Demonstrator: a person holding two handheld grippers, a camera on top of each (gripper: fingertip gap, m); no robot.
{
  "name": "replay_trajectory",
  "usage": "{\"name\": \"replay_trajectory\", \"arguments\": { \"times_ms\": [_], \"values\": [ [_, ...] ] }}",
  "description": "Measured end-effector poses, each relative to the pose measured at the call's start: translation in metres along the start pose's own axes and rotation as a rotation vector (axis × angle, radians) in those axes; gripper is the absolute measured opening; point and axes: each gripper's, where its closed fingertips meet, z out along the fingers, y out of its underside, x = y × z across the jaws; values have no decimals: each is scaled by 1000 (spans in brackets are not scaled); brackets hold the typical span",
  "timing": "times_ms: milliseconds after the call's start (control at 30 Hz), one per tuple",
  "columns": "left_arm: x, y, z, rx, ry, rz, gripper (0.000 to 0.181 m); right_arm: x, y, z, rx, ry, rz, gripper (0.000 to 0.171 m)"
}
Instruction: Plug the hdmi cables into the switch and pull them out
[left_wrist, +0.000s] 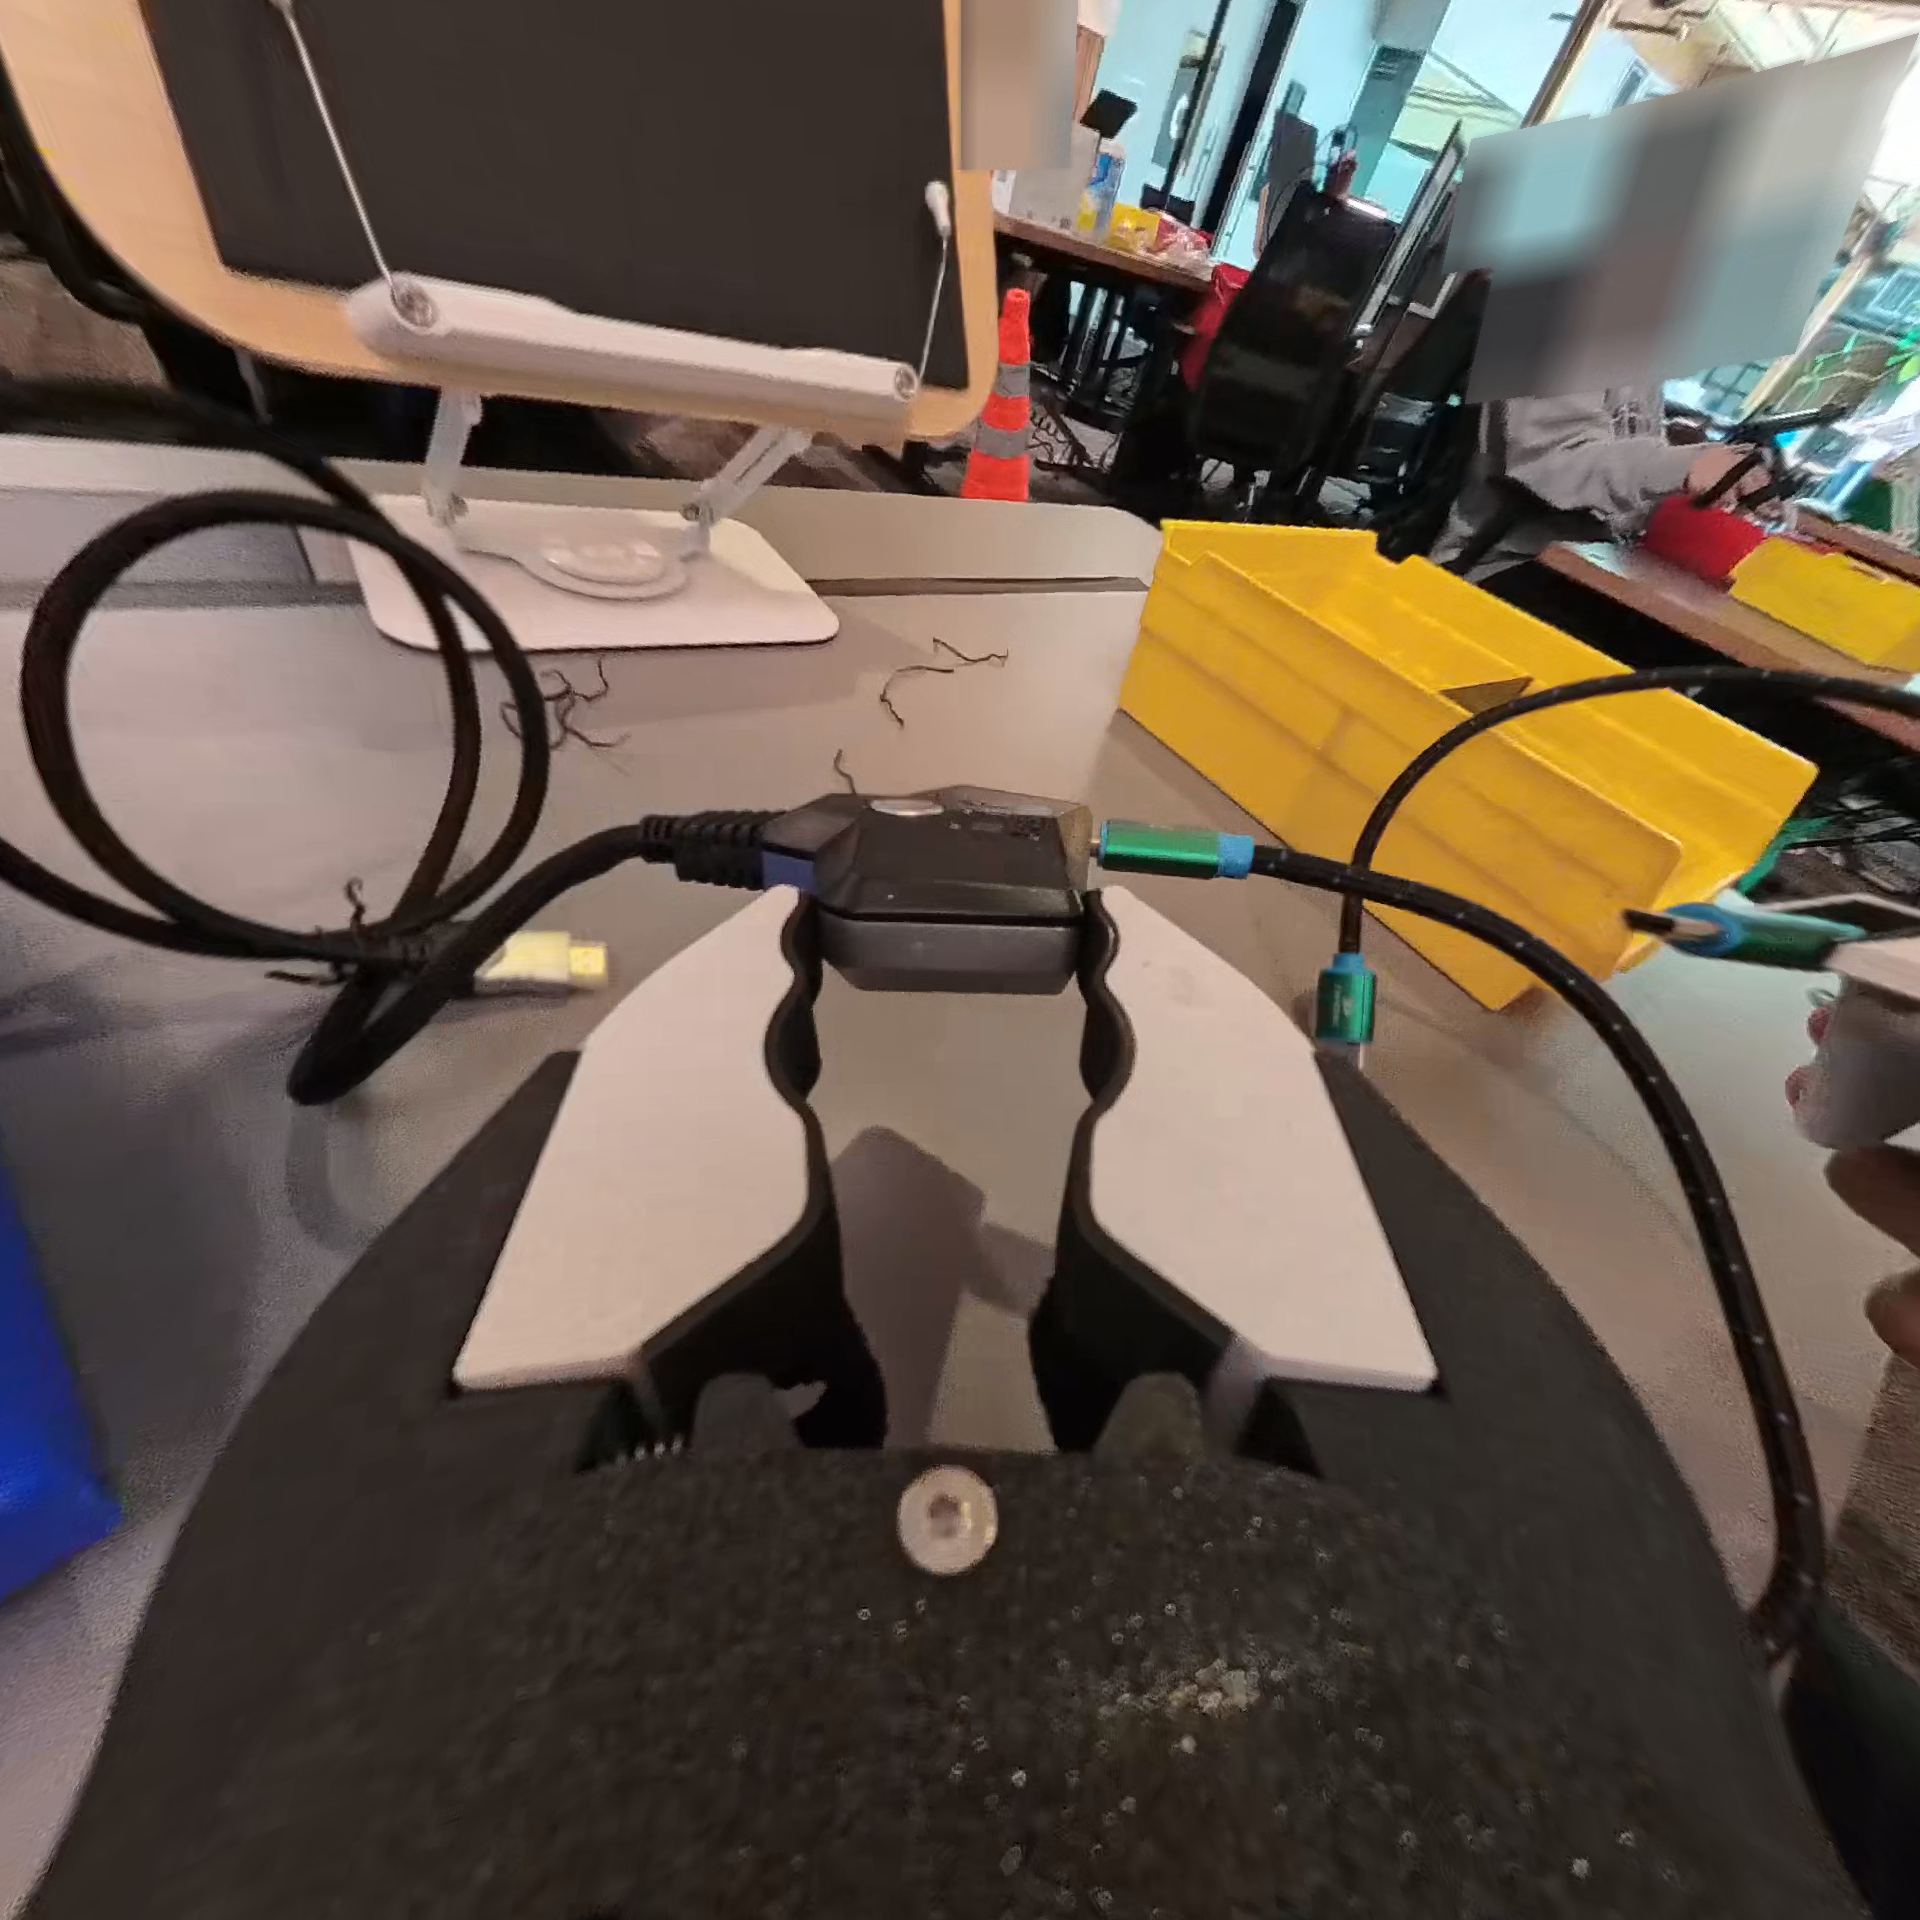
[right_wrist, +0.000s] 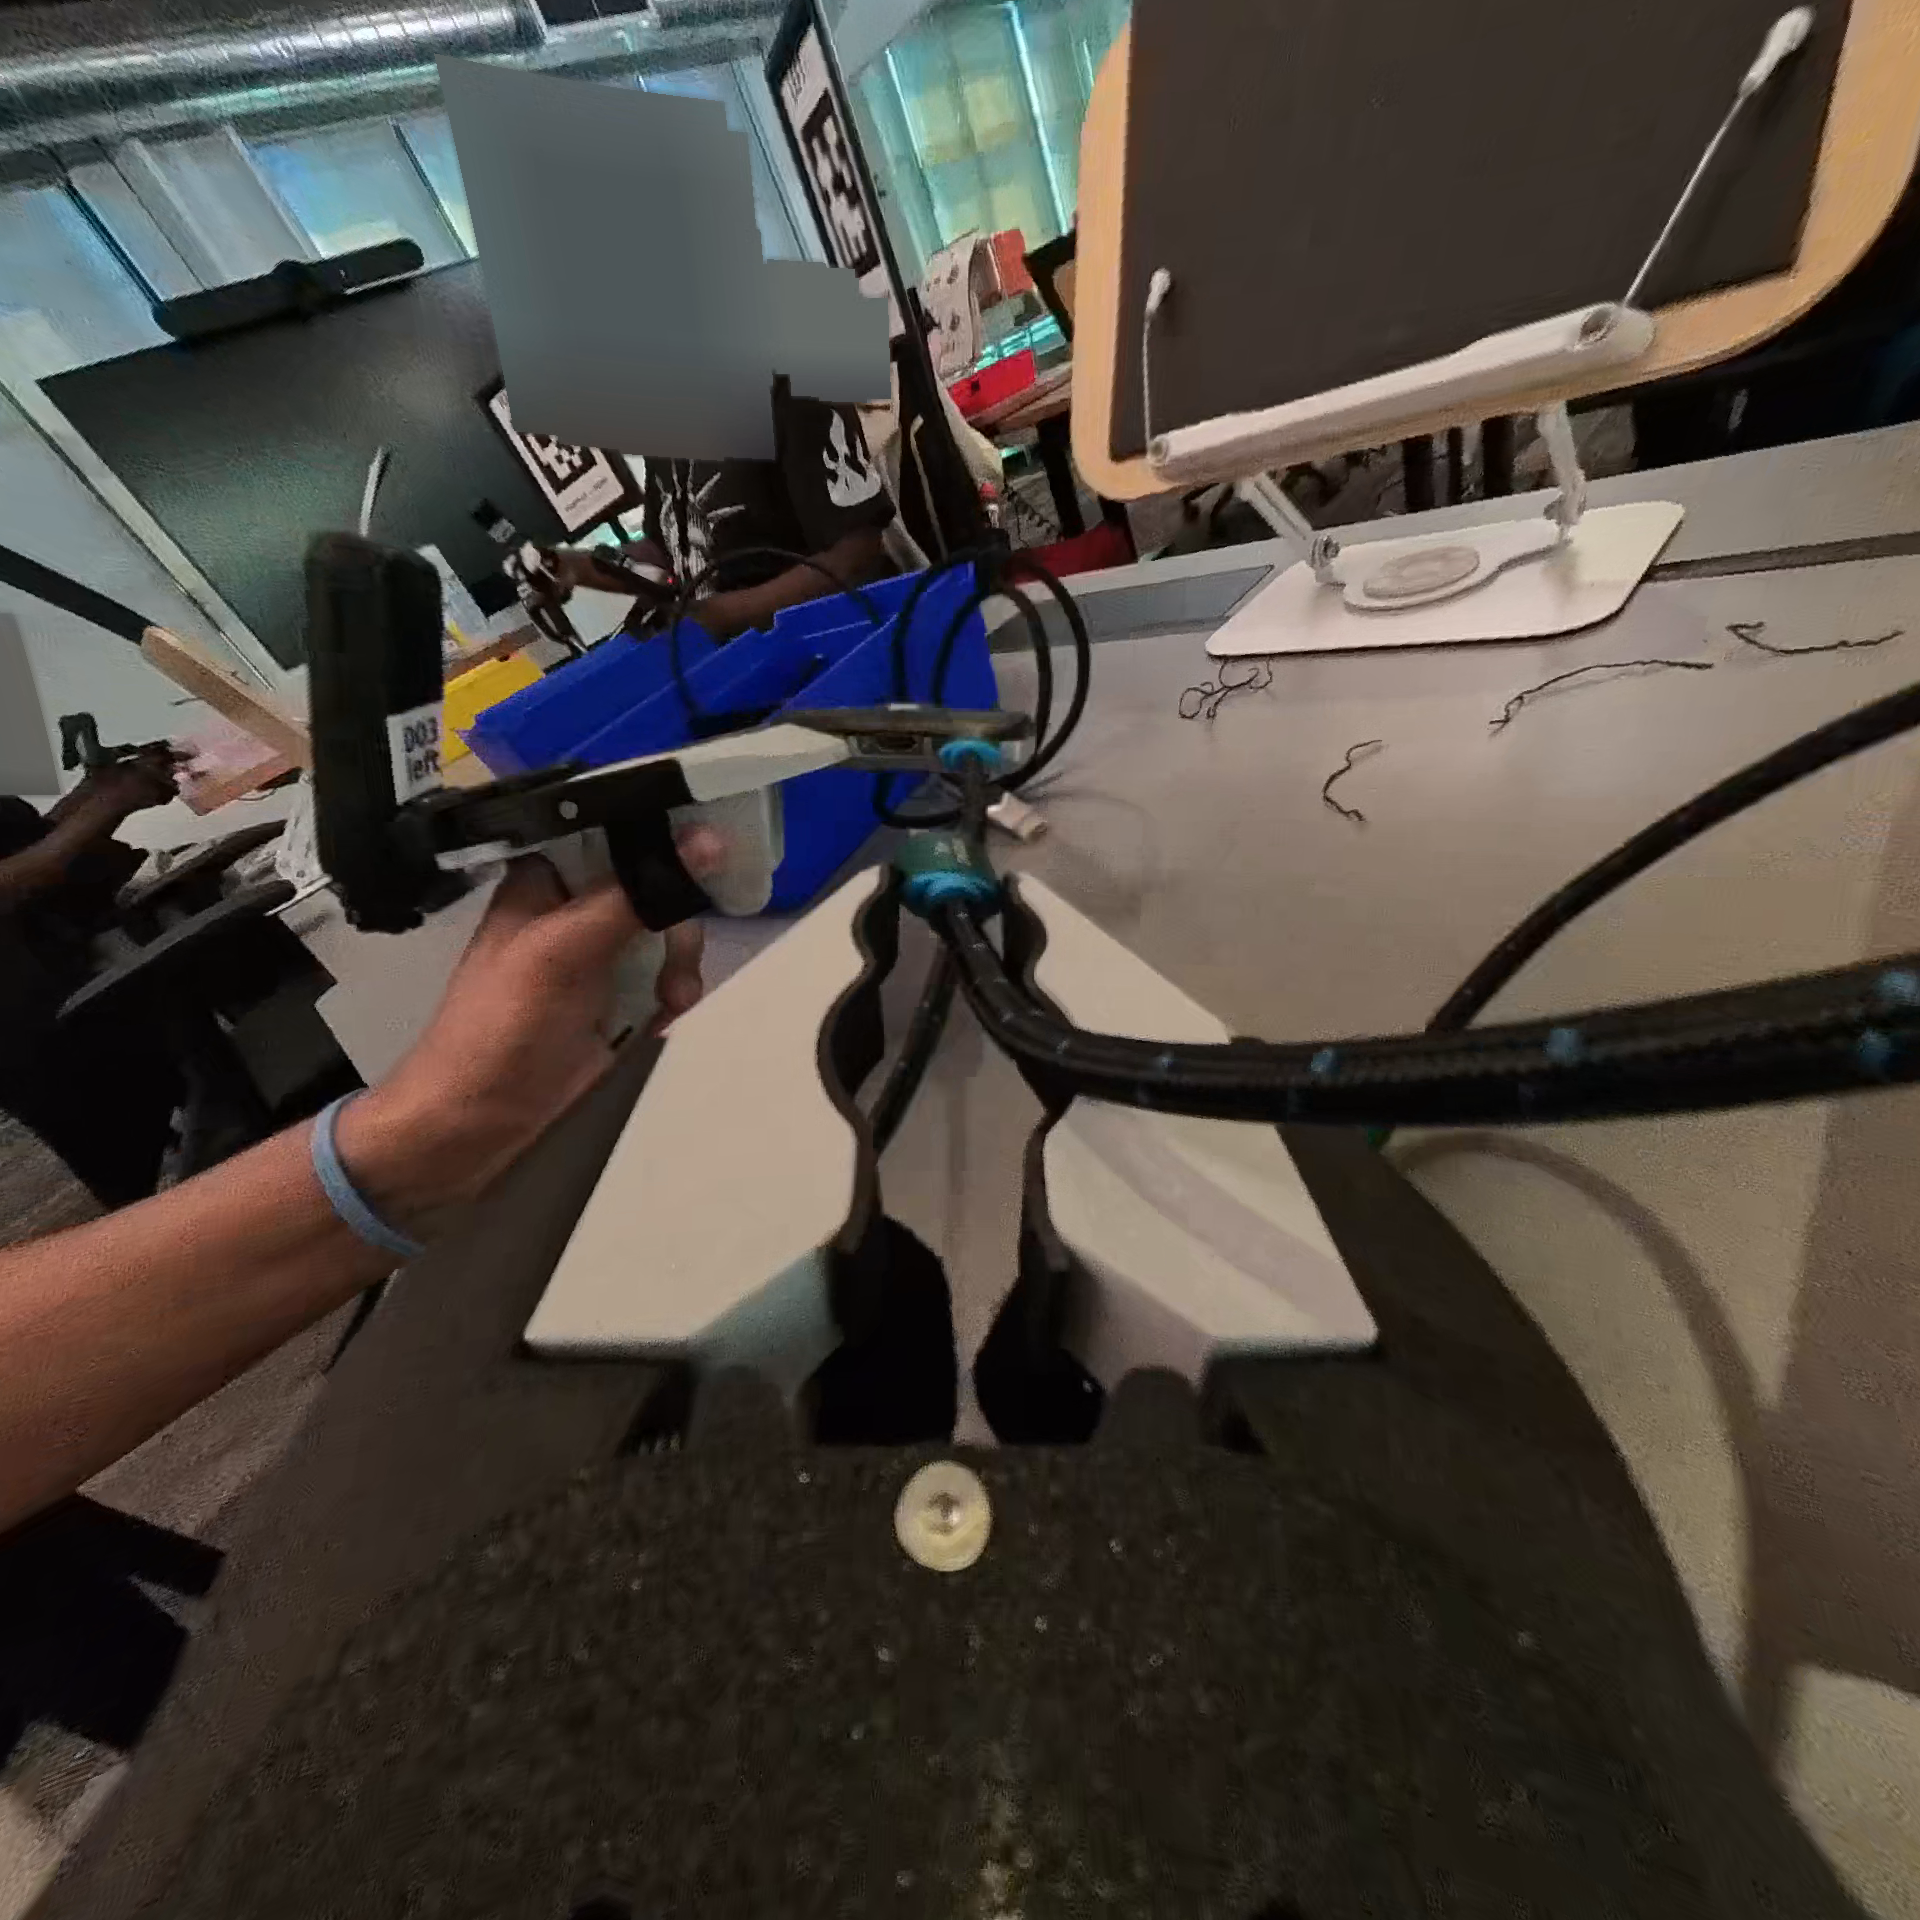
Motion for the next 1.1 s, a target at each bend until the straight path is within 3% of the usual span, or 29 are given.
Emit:
{"name": "replay_trajectory", "arguments": {
  "times_ms": [67,200,400,533,633,800,900,1100],
  "values": [
    [0,5,0,-26,23,-17,47,-3,-5,-4,-7,-65,36,19],
    [-2,5,-6,-29,58,-51,47,-14,-25,-13,-72,-105,-91,19],
    [-5,5,-9,-32,83,-66,47,-37,-108,-41,56,-180,-215,19],
    [-3,6,-10,-40,86,-68,47,-14,-162,-70,200,-174,-157,18],
    [-2,6,-12,-39,93,-77,47,24,-175,-91,275,-162,-34,19],
    [-2,7,-11,-43,102,-83,47,109,-150,-97,320,-146,282,19],
    [-1,8,-10,-49,102,-78,47,134,-123,-90,331,-154,457,18],
    [0,11,-7,-57,111,-80,47,181,-64,-71,99,90,569,19]
  ]
}}
